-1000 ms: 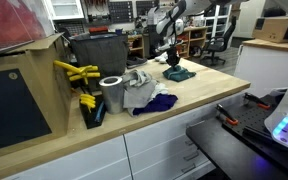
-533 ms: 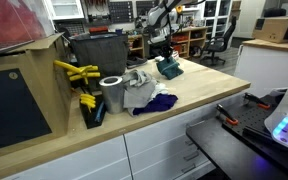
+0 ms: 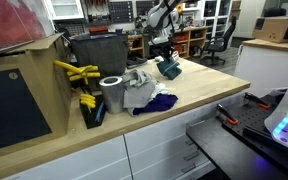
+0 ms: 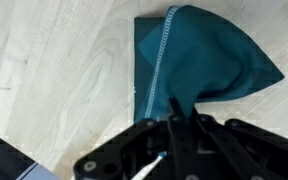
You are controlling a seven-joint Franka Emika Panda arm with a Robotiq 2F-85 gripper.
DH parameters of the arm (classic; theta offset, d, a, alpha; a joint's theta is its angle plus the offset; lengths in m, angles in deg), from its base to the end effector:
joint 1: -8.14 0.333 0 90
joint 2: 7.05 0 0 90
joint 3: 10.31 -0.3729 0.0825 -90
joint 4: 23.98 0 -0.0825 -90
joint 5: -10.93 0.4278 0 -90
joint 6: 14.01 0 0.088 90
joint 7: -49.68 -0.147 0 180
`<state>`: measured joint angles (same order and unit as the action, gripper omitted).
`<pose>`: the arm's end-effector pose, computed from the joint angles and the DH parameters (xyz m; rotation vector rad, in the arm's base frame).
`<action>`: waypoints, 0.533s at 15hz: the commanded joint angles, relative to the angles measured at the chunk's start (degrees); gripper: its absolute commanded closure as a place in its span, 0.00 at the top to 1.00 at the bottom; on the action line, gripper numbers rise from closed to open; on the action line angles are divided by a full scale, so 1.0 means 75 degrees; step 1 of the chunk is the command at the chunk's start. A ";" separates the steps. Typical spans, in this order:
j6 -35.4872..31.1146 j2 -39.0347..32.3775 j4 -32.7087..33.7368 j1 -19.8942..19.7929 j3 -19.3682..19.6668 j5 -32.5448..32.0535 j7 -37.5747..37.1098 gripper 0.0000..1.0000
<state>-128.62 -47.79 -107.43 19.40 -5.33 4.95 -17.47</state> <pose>0.7644 0.0844 0.2326 2.5685 -1.3943 -0.0632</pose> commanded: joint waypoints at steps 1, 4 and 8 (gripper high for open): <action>-0.0619 0.0498 -0.0790 0.0040 -0.0017 -0.0263 0.0316 0.02; -0.1340 0.0491 -0.1003 0.0071 -0.0036 -0.0438 0.0582 0.02; -0.2283 0.0396 -0.1240 0.0127 -0.0112 -0.0447 0.1136 0.02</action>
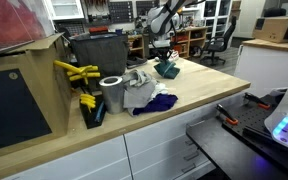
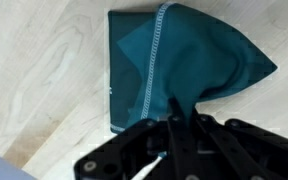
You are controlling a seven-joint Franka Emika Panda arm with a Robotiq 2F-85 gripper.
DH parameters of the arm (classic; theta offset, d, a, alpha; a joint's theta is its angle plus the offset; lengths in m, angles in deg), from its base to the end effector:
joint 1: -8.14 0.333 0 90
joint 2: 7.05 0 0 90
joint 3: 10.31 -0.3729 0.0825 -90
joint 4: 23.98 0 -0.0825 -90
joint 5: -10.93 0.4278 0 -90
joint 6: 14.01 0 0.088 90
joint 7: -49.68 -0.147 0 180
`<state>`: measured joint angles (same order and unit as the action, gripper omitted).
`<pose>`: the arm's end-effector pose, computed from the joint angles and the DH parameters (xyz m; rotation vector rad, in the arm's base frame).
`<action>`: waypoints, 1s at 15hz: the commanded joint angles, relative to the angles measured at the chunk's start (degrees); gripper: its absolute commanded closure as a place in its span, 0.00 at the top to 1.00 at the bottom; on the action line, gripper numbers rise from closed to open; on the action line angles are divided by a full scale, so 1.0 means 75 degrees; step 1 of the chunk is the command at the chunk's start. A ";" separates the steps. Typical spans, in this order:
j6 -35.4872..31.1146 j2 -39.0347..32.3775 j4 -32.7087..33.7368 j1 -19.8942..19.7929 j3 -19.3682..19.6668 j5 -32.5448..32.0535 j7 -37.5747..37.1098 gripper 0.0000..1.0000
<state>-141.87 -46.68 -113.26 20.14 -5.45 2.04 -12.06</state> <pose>0.7663 0.0951 0.2171 2.7263 -1.2133 0.1273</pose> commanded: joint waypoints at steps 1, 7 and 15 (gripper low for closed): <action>-0.0644 0.0247 -0.0547 0.0037 -0.0132 -0.0012 0.0581 0.02; -0.1007 0.0278 -0.1030 -0.0078 -0.0471 0.0378 0.1628 0.02; -0.0484 0.0927 -0.1884 -0.0935 -0.1213 0.2144 0.4815 0.02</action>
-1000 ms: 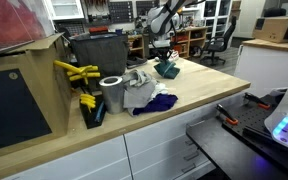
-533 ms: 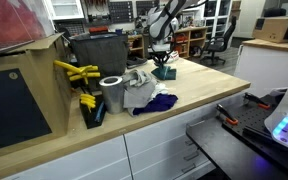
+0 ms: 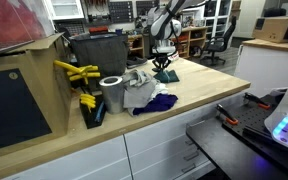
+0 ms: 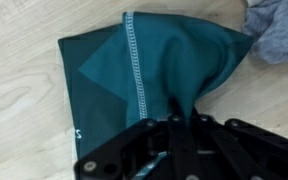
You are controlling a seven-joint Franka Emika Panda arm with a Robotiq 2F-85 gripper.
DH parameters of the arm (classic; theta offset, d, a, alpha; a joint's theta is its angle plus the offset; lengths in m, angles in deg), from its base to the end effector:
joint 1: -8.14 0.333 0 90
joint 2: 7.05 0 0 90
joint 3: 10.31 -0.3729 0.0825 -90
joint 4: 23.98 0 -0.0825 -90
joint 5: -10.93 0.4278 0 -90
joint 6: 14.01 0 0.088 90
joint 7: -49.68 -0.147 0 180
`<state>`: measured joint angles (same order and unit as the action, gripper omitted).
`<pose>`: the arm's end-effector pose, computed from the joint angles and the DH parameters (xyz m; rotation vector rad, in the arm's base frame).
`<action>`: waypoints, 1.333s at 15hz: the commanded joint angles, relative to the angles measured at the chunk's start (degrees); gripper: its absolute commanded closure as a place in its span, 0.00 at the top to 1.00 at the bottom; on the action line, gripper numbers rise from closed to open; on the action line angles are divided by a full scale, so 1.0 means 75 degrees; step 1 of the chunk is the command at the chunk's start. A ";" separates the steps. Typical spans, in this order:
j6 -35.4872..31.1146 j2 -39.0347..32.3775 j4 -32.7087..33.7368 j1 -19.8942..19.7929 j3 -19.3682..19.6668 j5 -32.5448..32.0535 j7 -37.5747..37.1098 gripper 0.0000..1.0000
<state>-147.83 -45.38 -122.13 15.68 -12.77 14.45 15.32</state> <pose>0.7205 0.1274 0.1705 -3.0046 0.7311 0.1072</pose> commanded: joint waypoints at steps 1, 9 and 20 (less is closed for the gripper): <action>0.0484 0.0881 -0.0781 -0.0376 -0.0214 0.0635 0.1445 0.02; 0.1264 0.1788 -0.1487 -0.0638 -0.0014 0.0741 0.2797 0.02; 0.2967 0.1529 -0.1440 -0.1004 -0.0192 0.1578 0.3736 0.02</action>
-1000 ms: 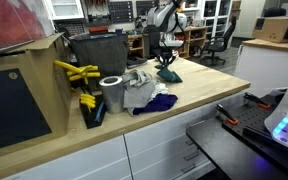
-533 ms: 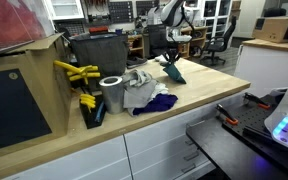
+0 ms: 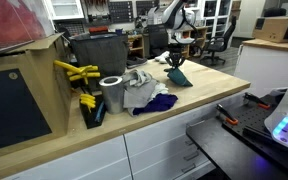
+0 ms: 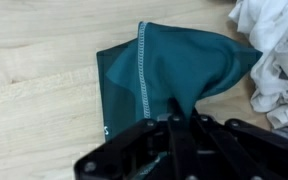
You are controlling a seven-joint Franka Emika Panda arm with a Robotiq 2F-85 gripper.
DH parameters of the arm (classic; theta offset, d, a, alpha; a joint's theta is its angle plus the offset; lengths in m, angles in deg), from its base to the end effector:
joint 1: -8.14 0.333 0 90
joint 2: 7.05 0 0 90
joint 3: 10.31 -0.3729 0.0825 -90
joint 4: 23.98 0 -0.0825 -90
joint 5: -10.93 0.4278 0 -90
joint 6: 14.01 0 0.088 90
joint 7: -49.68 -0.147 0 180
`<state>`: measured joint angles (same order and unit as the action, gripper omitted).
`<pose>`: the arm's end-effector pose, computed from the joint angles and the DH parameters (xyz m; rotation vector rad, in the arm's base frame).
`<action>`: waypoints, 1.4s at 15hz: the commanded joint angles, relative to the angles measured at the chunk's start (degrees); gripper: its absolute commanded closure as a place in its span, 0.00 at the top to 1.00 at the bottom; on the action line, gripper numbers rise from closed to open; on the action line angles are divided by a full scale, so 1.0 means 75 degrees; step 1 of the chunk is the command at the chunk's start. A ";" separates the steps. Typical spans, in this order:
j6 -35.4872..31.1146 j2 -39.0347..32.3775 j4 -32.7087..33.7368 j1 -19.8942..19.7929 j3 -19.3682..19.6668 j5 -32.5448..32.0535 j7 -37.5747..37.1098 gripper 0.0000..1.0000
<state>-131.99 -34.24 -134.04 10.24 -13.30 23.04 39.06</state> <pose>0.6269 0.0739 0.2032 -2.9297 0.3376 0.5354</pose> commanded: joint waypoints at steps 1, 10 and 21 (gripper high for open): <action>0.1201 0.0017 0.0223 -0.0346 -0.0107 0.0535 0.0749 0.02; 0.2665 -0.0132 0.0670 -0.0560 0.0114 0.0447 0.1237 0.55; 0.3394 0.0177 0.1008 -0.0206 0.0191 0.0113 0.0583 1.00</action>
<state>-107.18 -34.43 -126.25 6.66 -12.82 25.74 47.00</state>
